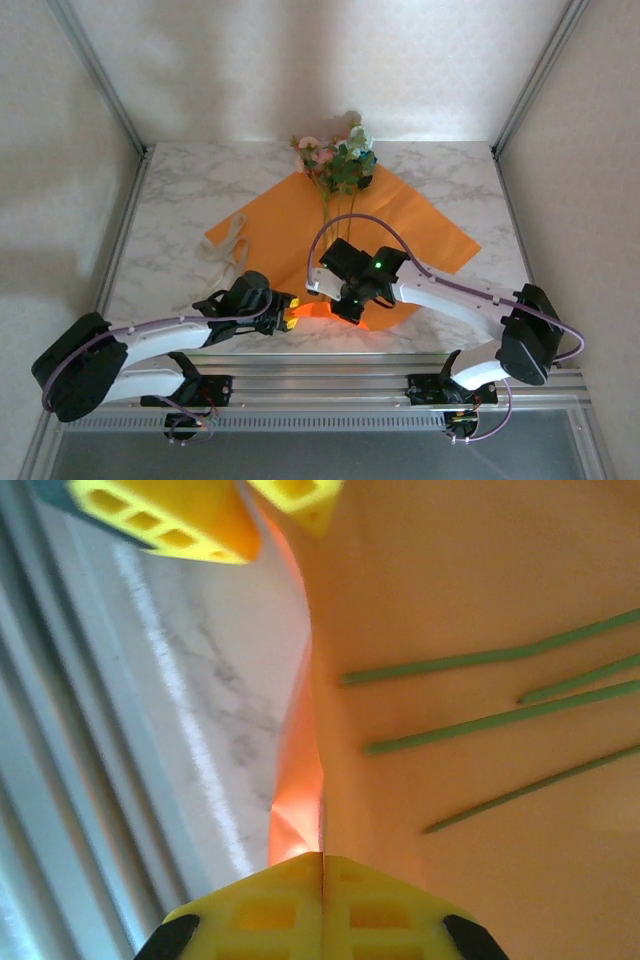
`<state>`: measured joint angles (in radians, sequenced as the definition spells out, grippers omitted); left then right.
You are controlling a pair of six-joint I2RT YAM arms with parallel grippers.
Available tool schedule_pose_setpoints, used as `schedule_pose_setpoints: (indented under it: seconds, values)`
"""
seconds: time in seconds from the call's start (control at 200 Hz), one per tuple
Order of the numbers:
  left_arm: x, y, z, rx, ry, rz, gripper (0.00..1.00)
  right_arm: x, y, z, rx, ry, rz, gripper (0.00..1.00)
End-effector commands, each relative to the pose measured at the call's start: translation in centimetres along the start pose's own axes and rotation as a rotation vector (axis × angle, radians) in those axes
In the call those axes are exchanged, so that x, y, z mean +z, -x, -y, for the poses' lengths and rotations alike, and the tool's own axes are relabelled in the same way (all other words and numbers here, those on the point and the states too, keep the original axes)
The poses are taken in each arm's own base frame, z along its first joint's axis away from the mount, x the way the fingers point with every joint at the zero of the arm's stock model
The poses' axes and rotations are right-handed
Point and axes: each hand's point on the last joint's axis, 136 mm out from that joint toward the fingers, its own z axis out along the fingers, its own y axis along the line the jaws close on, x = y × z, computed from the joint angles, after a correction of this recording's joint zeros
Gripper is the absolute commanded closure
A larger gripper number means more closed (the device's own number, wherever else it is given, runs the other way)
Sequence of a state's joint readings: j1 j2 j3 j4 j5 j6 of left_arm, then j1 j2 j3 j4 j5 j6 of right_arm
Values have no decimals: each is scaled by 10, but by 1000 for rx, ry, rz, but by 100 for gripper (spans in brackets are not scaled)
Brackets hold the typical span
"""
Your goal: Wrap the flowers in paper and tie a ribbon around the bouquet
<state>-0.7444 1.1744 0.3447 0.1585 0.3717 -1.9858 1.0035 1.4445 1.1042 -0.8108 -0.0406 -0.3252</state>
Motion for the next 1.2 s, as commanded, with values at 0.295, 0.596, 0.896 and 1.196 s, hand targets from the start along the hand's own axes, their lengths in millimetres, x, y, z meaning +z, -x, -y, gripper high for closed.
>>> schedule_pose_setpoints:
  seconds: [0.295, 0.596, 0.896, 1.196]
  values:
    - [-26, 14, 10, 114, 71, 102, 54, 20, 30, 58, -156, -190, 39, 100]
    - [-24, 6, 30, 346, 150, 100, 62, 38, 39, 95, -138, -261, 69, 100]
    - [-13, -10, 50, 478, 190, 57, 66, 63, 32, 111, -54, -254, 31, 100]
    - [13, -21, 63, 536, 208, 7, 66, 69, 23, 138, 65, -297, -7, 100]
